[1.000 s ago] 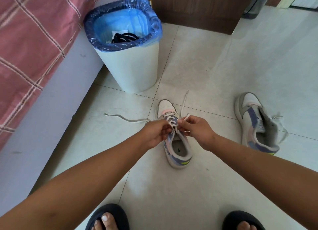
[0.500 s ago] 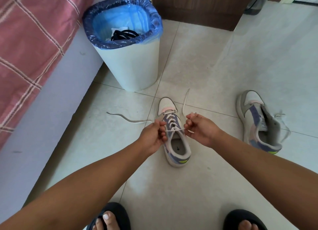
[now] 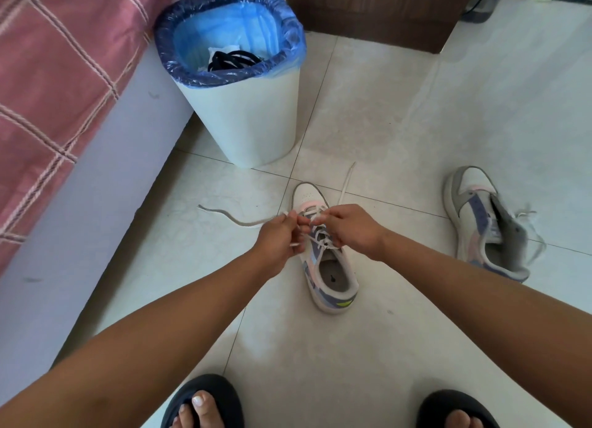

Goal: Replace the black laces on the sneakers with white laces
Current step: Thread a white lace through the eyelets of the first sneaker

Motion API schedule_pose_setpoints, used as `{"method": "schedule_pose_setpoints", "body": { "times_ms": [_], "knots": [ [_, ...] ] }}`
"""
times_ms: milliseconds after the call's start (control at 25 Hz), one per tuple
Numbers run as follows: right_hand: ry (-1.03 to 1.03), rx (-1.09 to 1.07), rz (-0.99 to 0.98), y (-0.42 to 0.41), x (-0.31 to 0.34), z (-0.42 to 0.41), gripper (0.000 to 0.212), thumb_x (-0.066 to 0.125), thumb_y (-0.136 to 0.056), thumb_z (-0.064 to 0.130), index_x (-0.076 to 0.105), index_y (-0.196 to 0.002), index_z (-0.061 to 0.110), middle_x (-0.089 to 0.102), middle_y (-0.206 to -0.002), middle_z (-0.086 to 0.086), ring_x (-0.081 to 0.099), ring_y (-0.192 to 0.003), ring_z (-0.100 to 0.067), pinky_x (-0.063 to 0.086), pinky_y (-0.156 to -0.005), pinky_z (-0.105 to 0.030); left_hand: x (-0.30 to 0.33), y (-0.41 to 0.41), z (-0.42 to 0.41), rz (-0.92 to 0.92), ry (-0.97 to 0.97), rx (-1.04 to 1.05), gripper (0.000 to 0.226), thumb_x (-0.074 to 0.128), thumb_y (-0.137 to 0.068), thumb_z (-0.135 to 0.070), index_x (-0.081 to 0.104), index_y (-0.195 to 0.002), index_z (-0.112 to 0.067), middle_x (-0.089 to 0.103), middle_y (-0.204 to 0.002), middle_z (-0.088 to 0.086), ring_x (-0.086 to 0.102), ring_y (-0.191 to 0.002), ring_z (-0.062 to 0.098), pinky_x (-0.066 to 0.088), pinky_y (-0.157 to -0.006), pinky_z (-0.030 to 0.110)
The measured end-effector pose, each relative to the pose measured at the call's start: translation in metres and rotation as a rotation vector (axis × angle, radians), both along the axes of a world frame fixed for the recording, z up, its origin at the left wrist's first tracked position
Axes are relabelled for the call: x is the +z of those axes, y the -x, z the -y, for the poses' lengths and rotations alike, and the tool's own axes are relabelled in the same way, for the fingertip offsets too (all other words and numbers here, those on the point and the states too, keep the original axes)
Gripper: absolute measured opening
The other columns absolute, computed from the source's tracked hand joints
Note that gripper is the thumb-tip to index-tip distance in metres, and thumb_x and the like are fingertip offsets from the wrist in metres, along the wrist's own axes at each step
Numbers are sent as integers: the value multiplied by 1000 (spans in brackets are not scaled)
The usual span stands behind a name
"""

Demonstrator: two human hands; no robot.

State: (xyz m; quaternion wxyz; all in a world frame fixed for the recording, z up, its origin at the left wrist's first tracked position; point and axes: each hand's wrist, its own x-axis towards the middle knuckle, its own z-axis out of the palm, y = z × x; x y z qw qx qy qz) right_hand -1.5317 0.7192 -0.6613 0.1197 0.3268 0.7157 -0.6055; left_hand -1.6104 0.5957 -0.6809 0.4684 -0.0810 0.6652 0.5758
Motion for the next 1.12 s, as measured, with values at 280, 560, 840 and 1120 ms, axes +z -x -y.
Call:
{"method": "schedule_pose_setpoints", "body": {
  "times_ms": [280, 560, 840, 1120],
  "knots": [
    [-135, 348, 26, 10, 13, 12, 18, 43, -99, 19, 59, -93, 14, 59, -77, 7, 57, -80, -10, 47, -74, -20, 22, 7, -2, -740, -38, -574, 29, 47, -98, -28, 67, -97, -7, 67, -90, 11, 61, -82, 15, 48, -77, 30],
    [202, 8, 172, 3, 8, -3, 25, 50, -97, 14, 64, -105, -5, 64, -81, -11, 46, -57, -11, 32, -49, -18, 35, 27, 37, -770, 236, -1034, 32, 51, -96, -34, 64, -73, -18, 56, -61, -10, 48, -52, -3, 36, -53, 9],
    [166, 50, 87, -5, 7, -8, 27, 61, -75, -16, 60, -68, 11, 59, -69, -3, 55, -65, -13, 45, -62, -21, 35, 24, 52, -222, 414, -1242, 31, 49, -97, -33, 65, -108, -9, 66, -108, 7, 67, -90, 21, 53, -60, 28],
    [-715, 376, -279, -17, -16, 7, 17, 56, -79, -2, 61, -93, 5, 58, -94, -8, 50, -87, -23, 40, -65, -34, 21, 1, 2, -517, 22, -735, 26, 42, -98, -8, 58, -116, -18, 59, -104, -7, 53, -97, 5, 39, -77, 11]
  ]
}}
